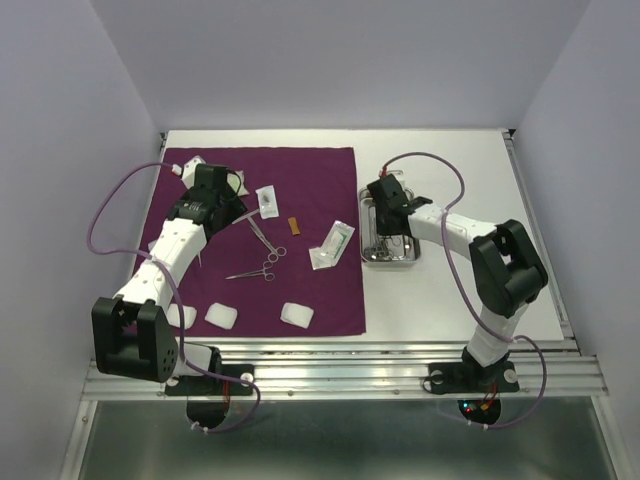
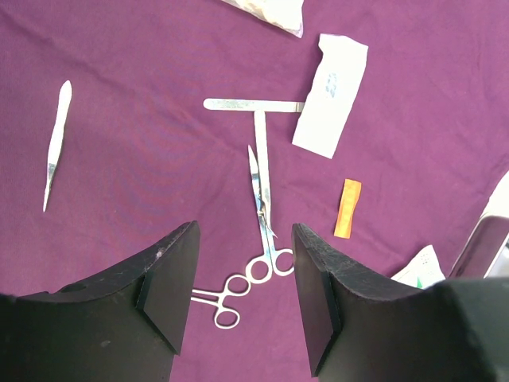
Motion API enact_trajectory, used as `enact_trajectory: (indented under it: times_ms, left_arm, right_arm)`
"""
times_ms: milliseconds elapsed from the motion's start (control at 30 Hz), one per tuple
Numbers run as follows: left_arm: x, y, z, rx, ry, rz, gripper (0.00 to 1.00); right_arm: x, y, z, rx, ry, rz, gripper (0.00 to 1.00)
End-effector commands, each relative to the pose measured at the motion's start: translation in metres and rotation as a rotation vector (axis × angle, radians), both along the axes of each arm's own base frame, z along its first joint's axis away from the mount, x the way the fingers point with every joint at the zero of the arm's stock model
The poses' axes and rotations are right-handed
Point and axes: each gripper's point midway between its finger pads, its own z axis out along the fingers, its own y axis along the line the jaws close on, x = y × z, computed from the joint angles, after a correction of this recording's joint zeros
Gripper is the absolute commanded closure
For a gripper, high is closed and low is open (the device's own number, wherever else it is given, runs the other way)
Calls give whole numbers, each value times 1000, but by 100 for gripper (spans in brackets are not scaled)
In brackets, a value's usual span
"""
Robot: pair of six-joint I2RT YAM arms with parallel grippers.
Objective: Prepare the surgical pack
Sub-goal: Place the medical item in the container, then pick up the medical item from the surgical kit.
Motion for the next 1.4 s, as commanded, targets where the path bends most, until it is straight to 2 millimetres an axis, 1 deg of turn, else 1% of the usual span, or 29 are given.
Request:
enact_trajectory:
  times_ms: [0,33,133,167,233,333,367,400,467,500,567,600,633,700,733,800,833,867,967,1000,1133,1167,1200,1367]
  left_arm:
    - [5,3,14,7,-40,6,39]
    - [4,3,13,8,-37,6,39]
    - [4,3,15,7,-40,6,39]
    - [4,4,16,8,-42,7,39]
    - [4,4,17,9,-44,6,39]
    - [5,3,18,7,-46,5,39]
    - [5,3,18,7,-46,5,39]
    - [5,3,18,7,-47,5,39]
    - [5,3,20,7,-52,6,39]
    - [4,4,20,8,-50,6,39]
    - [4,4,20,7,-52,6,39]
    - [4,4,20,7,-52,6,39]
    - [5,4,20,7,-53,6,39]
    - [4,3,19,7,-50,5,40]
    - [4,3,18,7,-49,5,40]
    - [3,3,20,7,-52,4,40]
    - [3,4,20,8,-52,5,40]
    - [3,4,20,12,-52,6,40]
    - [2,5,21,13,-55,4,40]
    - [1,5,20,13,-55,4,40]
    - [1,5,19,15,-51,3,40]
    - [1,5,20,16,-53,2,40]
    - [1,5,21,15,-56,2,40]
    - [1,5,22,18,-59,-3,40]
  right_arm:
    - [7,21,1,96,-34,16,79]
    - [7,20,0,97,-33,13,68]
    - [8,16,5,82,-51,-2,58]
    - [9,14,12,78,-69,-6,51]
    - [11,13,24,78,-88,-4,47]
    - [16,15,44,87,-122,0,46]
    - [14,21,49,89,-132,18,46]
    - [12,33,61,97,-156,43,46]
    - [9,48,71,103,-171,79,46]
    - [5,65,78,107,-186,111,46]
    - [0,80,79,109,-186,142,46]
    - [-2,89,74,108,-177,158,46]
    - [-8,104,75,117,-175,187,47]
    - [-15,120,68,133,-155,219,47]
    - [-21,135,63,136,-142,246,47]
    - [-29,148,56,138,-125,275,48]
    - [-31,153,47,130,-107,284,48]
    - [-33,161,47,140,-102,295,48]
    - [-30,159,33,113,-84,270,48]
    - [-27,158,34,104,-97,252,48]
    - [-20,160,24,67,-70,229,47]
    - [-19,160,12,50,-47,205,46]
    - [-15,162,18,40,-38,191,46]
    - [-5,157,11,-2,-23,55,43]
